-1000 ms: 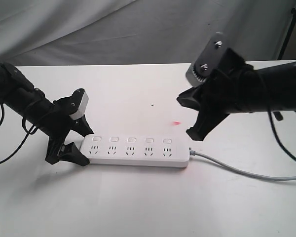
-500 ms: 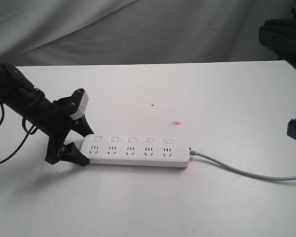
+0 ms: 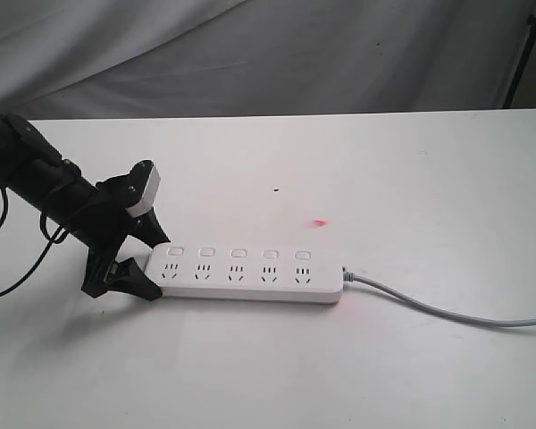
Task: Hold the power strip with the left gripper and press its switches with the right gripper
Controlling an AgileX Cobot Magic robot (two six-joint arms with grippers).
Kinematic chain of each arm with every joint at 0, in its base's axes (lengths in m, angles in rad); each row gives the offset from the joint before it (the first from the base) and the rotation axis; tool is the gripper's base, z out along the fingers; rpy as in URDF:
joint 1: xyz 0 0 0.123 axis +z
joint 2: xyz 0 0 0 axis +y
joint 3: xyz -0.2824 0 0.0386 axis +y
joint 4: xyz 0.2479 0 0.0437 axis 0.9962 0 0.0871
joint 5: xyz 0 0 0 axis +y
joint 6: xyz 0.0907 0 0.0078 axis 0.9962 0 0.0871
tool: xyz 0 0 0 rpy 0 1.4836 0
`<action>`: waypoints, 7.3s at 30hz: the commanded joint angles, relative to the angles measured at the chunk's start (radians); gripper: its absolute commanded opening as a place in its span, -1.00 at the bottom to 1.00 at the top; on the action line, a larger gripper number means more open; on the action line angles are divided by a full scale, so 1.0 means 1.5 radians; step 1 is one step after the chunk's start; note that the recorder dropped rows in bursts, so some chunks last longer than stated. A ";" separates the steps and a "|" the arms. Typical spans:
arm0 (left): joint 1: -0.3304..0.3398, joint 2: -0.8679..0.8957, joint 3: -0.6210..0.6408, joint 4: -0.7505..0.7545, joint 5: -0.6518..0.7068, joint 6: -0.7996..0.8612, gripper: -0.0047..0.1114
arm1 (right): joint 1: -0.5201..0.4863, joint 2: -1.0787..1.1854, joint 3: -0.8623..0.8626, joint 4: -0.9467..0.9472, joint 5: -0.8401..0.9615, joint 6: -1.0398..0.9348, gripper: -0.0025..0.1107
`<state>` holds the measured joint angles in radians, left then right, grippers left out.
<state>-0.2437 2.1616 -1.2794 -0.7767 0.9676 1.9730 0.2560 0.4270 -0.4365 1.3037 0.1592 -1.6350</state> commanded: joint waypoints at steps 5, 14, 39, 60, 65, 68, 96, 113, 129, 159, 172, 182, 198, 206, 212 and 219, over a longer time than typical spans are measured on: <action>0.000 -0.003 -0.004 -0.001 0.002 -0.003 0.06 | -0.011 -0.181 0.113 0.003 -0.068 0.014 -0.96; 0.000 -0.003 -0.004 -0.001 0.002 -0.003 0.06 | -0.011 -0.188 0.128 0.003 -0.079 0.014 -0.96; 0.000 -0.003 -0.004 -0.001 0.002 -0.003 0.06 | -0.011 -0.187 0.291 -0.805 -0.182 0.931 -0.96; 0.000 -0.003 -0.004 -0.001 0.002 -0.003 0.06 | -0.011 -0.187 0.291 -0.805 -0.173 0.931 -0.96; 0.000 -0.003 -0.004 -0.001 0.002 -0.003 0.06 | -0.011 -0.187 0.291 -0.805 -0.173 0.933 -0.96; 0.000 -0.003 -0.004 -0.001 0.002 -0.003 0.06 | -0.011 -0.187 0.291 -0.805 -0.173 0.933 -0.96; 0.025 -0.039 -0.004 -0.039 0.068 -0.047 0.61 | -0.011 -0.187 0.291 -0.805 -0.173 0.934 -0.96; 0.252 -0.298 0.012 -0.162 0.169 -0.319 0.57 | -0.011 -0.187 0.291 -0.805 -0.173 0.933 -0.96; 0.257 -0.400 0.012 -0.183 0.169 -0.419 -0.92 | -0.011 -0.187 0.291 -0.805 -0.173 0.934 -0.96; 0.198 -1.201 0.421 0.441 -0.275 -1.140 -0.91 | -0.011 -0.187 0.291 -0.805 -0.173 0.934 -0.96; 0.176 -1.382 0.756 0.437 -0.538 -1.192 -0.91 | -0.011 -0.187 0.291 -0.805 -0.173 0.933 -0.96; 0.139 -1.425 0.837 0.457 -0.535 -1.192 -0.91 | -0.011 -0.187 0.291 -0.805 -0.173 0.935 -0.96; 0.132 -1.434 0.853 0.456 -0.503 -1.191 -0.91 | -0.011 -0.187 0.291 -0.805 -0.173 0.934 -0.96; 0.132 -1.434 0.853 0.456 -0.503 -1.191 -0.91 | -0.011 -0.187 0.291 -0.805 -0.173 0.936 -0.96; 0.132 -1.434 0.853 0.456 -0.503 -1.189 -0.91 | -0.011 -0.187 0.291 -0.805 -0.173 0.936 -0.96; 0.132 -1.434 0.853 0.456 -0.503 -1.189 -0.91 | -0.011 -0.187 0.291 -0.805 -0.173 0.936 -0.96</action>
<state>-0.0402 0.0166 -0.0043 -0.0931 0.2121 0.1946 0.2469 0.1469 -0.0028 0.1061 -0.0993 -0.2357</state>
